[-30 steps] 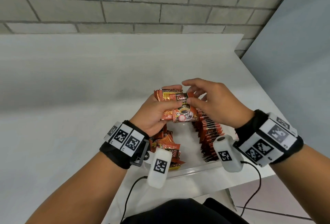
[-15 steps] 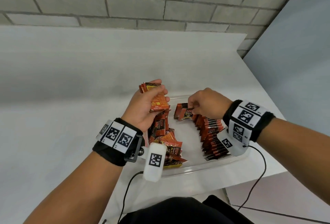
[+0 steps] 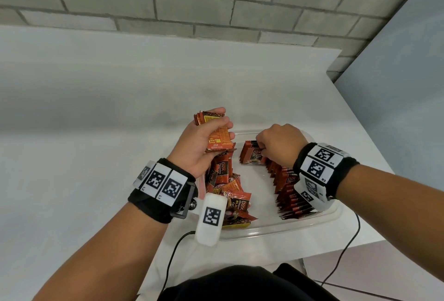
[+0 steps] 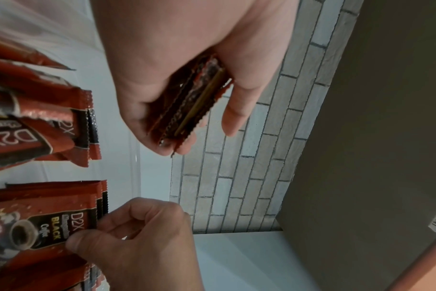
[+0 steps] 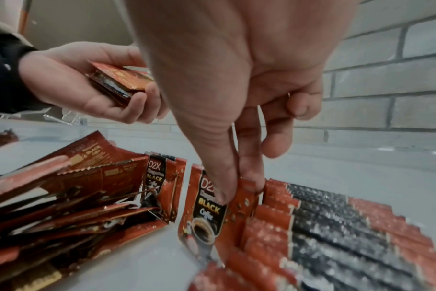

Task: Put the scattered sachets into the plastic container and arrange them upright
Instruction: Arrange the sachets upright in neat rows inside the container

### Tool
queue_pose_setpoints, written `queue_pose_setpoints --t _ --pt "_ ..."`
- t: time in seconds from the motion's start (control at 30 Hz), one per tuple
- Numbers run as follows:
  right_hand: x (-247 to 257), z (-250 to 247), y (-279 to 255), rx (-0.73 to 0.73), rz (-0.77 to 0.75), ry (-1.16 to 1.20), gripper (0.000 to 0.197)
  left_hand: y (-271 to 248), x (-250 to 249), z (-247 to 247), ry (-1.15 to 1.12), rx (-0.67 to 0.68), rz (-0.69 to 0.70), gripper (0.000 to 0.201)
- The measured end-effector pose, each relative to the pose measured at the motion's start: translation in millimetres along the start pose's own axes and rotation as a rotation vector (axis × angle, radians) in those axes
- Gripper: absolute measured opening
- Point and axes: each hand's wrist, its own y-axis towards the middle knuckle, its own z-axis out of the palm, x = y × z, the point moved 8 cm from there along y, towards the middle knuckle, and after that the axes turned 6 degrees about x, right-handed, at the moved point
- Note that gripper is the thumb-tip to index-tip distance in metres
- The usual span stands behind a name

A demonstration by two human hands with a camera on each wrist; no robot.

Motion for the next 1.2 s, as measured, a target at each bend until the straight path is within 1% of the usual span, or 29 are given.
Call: queue_pose_setpoints --t 0.07,0.3,0.57,0.7,0.87,1.0,1.07,1.13,1.2 --pt "0 -1 0 -0.010 0.007 -0.054 0.008 0 0 1 0.000 0.008 -0.002 0.020" --pt "1 2 3 -0.031 0.039 -0.126 0.015 1 0 3 -0.002 0.017 -0.015 0.020" --pt "1 3 4 -0.042 0.037 -0.161 0.015 1 1 3 -0.003 0.025 -0.020 0.020" --pt "-1 1 1 -0.055 0.030 -0.154 0.015 1 2 3 -0.009 0.024 -0.027 0.019" --pt "-5 -4 -3 -0.068 0.041 -0.092 0.024 2 5 5 -0.027 0.033 -0.049 0.020" --pt "-15 -13 -9 -0.138 0.084 0.002 0.021 2 9 5 -0.066 0.028 -0.070 0.021" --pt "-24 -20 -14 -0.190 0.094 0.104 0.021 2 11 6 -0.089 0.039 -0.092 0.024" --pt "-30 -30 -23 -0.239 0.061 0.333 0.020 2 11 7 -0.056 0.061 -0.101 0.023" --pt "-32 -41 -33 -0.275 0.003 0.653 0.017 0 10 12 0.018 0.089 -0.099 0.023"
